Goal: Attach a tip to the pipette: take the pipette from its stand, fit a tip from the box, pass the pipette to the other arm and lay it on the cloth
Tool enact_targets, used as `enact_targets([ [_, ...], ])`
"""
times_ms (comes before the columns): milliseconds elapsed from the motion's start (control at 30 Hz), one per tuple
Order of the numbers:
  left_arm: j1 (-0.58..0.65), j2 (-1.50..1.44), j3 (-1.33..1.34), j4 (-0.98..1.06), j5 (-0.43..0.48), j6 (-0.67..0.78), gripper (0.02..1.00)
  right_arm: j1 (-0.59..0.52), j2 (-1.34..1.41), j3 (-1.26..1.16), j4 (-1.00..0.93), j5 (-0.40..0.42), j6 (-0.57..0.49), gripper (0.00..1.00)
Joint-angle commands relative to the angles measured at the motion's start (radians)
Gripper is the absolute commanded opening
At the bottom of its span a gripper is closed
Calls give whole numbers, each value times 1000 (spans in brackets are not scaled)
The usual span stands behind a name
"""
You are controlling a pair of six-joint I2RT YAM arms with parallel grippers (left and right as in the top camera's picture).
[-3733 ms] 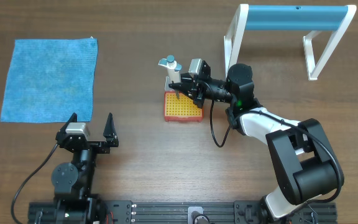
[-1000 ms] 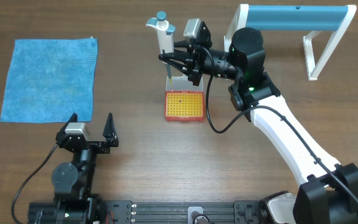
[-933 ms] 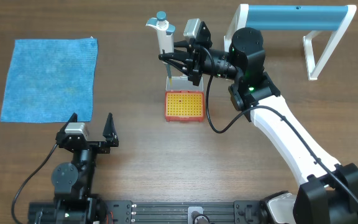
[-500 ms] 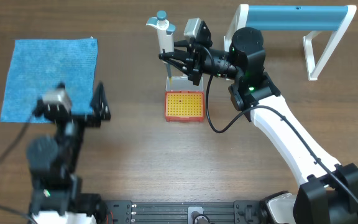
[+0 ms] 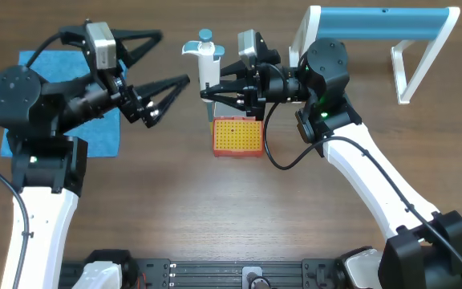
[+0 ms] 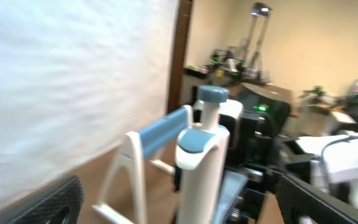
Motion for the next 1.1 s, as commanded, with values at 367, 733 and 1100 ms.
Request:
enact_targets([
  [367, -4, 6, 24, 41, 303, -247, 993, 99, -11, 15, 95, -43, 48, 75],
  [733, -77, 21, 24, 95, 369, -175, 996, 99, -11, 15, 128, 13, 217, 77],
  [1100, -74, 66, 24, 226, 314, -177, 709, 99, -11, 15, 128, 13, 239, 77],
])
